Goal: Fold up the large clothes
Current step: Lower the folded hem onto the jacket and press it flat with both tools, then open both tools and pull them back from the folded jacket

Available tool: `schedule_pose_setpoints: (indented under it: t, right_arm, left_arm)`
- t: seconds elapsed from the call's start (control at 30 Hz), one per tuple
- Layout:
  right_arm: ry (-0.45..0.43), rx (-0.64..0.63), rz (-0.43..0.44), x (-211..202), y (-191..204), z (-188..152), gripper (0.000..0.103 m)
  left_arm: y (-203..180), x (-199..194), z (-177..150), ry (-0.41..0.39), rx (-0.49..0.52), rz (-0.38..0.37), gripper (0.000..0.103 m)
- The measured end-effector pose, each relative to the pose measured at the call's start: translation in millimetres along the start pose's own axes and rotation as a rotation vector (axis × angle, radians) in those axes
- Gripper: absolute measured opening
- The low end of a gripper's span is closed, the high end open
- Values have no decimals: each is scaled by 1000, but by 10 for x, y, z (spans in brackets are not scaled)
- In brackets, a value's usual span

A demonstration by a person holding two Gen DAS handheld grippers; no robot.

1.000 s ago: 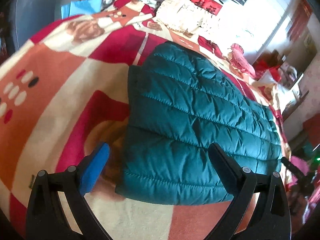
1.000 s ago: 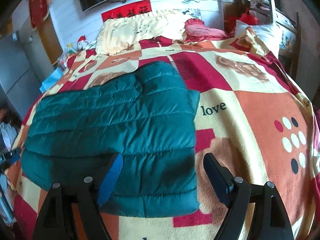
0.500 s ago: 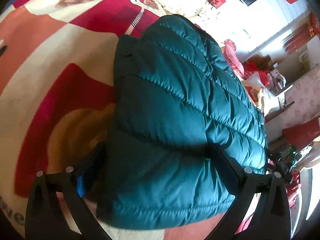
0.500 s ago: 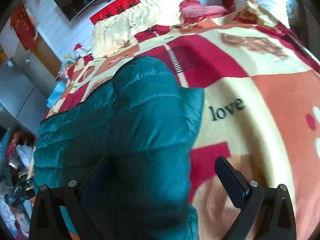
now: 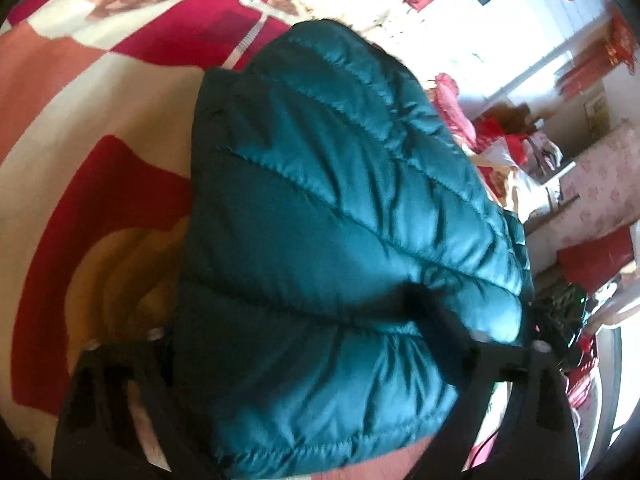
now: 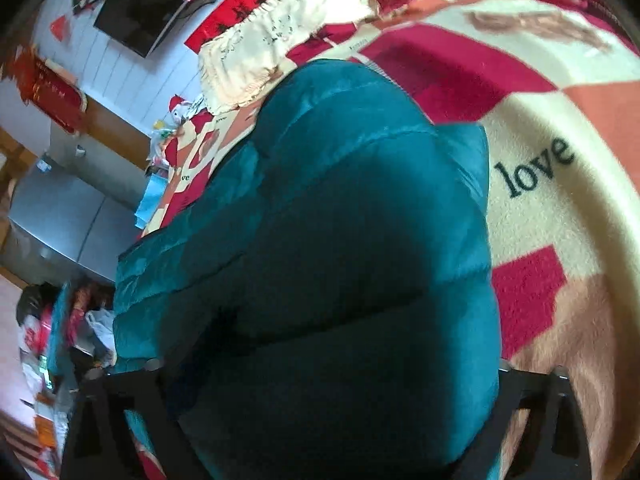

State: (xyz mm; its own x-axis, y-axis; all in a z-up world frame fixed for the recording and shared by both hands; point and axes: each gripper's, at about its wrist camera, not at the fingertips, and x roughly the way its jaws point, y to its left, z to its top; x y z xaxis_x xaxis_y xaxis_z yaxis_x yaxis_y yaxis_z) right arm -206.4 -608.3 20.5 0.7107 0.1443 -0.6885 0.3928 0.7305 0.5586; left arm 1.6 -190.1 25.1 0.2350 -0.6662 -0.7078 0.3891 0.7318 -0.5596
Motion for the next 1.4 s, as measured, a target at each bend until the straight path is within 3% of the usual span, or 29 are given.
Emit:
schedule_pose_setpoints:
  t: [0.03, 0.13, 0.43, 0.53, 0.6, 0.67, 0.73, 0.83, 1.0, 1.17, 1.4]
  right_arm:
    - [-4, -4, 8, -55, 44, -17, 66]
    - [-14, -2, 47, -271, 138, -70, 49]
    - [26, -50, 122, -966, 399, -599, 44]
    - [45, -9, 137, -1062, 326, -791, 44]
    - [45, 12, 77, -1086, 198, -982, 48]
    - [38, 30, -49, -995, 84, -1026, 62]
    - [12, 28, -152, -913, 24, -1022, 79]
    - [-27, 42, -193, -946, 58, -1016, 81]
    - [-116, -114, -404, -1292, 458, -1176, 81]
    - [-189, -196, -415, -1600, 719, -1404, 81]
    - [-220, -264, -373, -1644, 1165, -1771, 81]
  left_arm:
    - [-19, -39, -14, -3, 9, -6, 77]
    - [-75, -209, -58, -4, 22, -49, 64]
    - [-155, -909, -602, 46, 126, -142, 59]
    - [-69, -989, -857, 76, 114, -94, 59]
    - [-4, -949, -974, 96, 108, -39, 66]
    - [60, -912, -1015, 82, 68, 6, 80]
    - [70, -922, -1028, 57, 42, 34, 82]
    - [2, -1078, -1089, 28, 63, 105, 82]
    - [-245, -1407, -1268, -91, 199, 311, 82]
    - [-545, -1565, -1495, -170, 287, 401, 82]
    - [-833, -1540, -1677, -212, 307, 409, 82]
